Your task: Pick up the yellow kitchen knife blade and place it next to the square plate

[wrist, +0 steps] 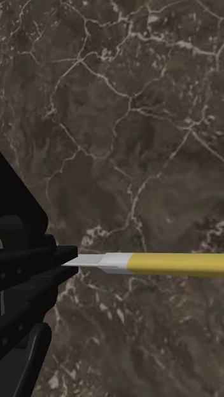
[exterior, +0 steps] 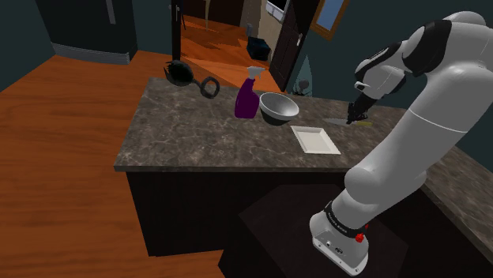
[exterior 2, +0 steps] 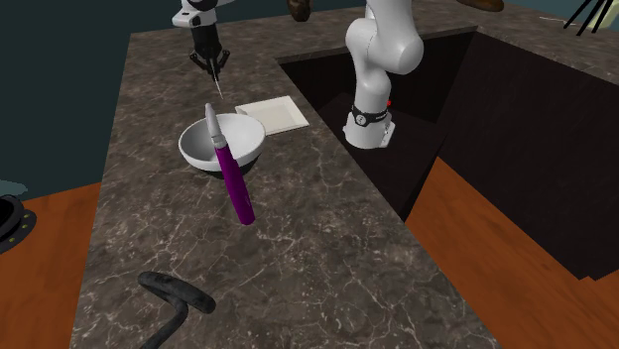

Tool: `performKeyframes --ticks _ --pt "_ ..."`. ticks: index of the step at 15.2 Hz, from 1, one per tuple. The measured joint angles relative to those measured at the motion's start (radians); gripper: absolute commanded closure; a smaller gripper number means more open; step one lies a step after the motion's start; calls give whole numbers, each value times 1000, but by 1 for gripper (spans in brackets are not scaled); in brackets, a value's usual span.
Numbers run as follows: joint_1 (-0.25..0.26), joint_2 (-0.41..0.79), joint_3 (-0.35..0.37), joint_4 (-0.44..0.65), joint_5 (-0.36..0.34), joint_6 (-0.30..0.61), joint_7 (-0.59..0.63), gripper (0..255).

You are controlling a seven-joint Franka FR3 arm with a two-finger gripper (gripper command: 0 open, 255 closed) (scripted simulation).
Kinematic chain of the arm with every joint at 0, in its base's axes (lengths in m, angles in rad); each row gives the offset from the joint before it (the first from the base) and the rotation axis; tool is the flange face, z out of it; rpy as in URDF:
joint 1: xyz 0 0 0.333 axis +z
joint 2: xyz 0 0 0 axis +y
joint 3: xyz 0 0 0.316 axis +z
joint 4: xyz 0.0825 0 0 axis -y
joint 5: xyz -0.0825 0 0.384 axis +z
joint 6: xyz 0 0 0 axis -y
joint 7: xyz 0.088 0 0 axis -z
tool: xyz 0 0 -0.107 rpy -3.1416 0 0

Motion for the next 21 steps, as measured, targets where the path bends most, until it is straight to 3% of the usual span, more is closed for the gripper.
performKeyframes --ticks 7,8,14,18,21 --pt "-3 11 2 -8 13 16 -10 255" --pt "-3 11 2 -8 13 16 -10 0" --pt "-3 11 2 -8 13 16 -10 0" --pt "11 -65 -9 33 -63 -72 46 0" --pt "9 -72 -12 49 -72 -94 49 0"
